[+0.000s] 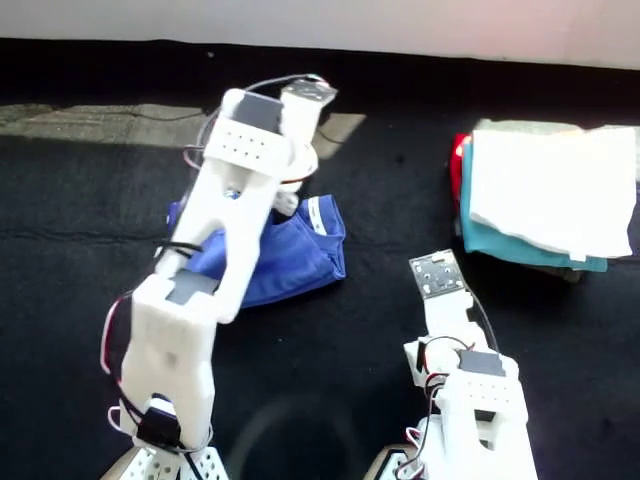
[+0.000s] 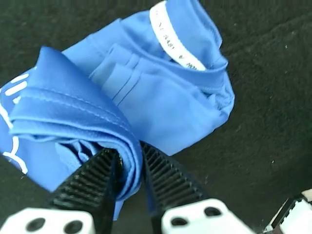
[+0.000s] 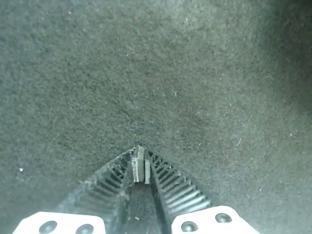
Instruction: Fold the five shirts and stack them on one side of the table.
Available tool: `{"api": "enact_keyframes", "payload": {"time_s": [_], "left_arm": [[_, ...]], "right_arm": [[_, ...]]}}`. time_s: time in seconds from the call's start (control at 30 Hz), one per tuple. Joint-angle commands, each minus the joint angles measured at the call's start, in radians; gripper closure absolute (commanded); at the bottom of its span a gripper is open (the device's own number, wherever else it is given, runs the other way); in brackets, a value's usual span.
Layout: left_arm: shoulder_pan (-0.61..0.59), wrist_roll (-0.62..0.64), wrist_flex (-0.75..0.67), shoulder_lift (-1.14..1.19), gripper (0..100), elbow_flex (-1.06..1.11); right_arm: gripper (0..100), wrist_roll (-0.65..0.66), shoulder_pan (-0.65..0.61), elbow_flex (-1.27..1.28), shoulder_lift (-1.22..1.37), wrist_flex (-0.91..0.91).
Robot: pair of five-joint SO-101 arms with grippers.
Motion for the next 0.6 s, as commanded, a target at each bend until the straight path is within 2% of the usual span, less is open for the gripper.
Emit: {"api": "enact_keyframes", "payload": {"time_s": [0.0,0.37,0.57], "left_arm": [[0.028,0.017,-0.003,0.062,99,-0.131],[0.156,0.017,-0.006,0.217,99,-0.344],[0.15,0.015,-0.02,0.297,97,-0.401]], "right_arm": [[98.7,0.012,0.027,0.025,-0.002,-0.031],[98.7,0.011,0.027,0.025,-0.001,-0.033],[98.7,0.011,0.027,0.025,-0.001,-0.033]]}}
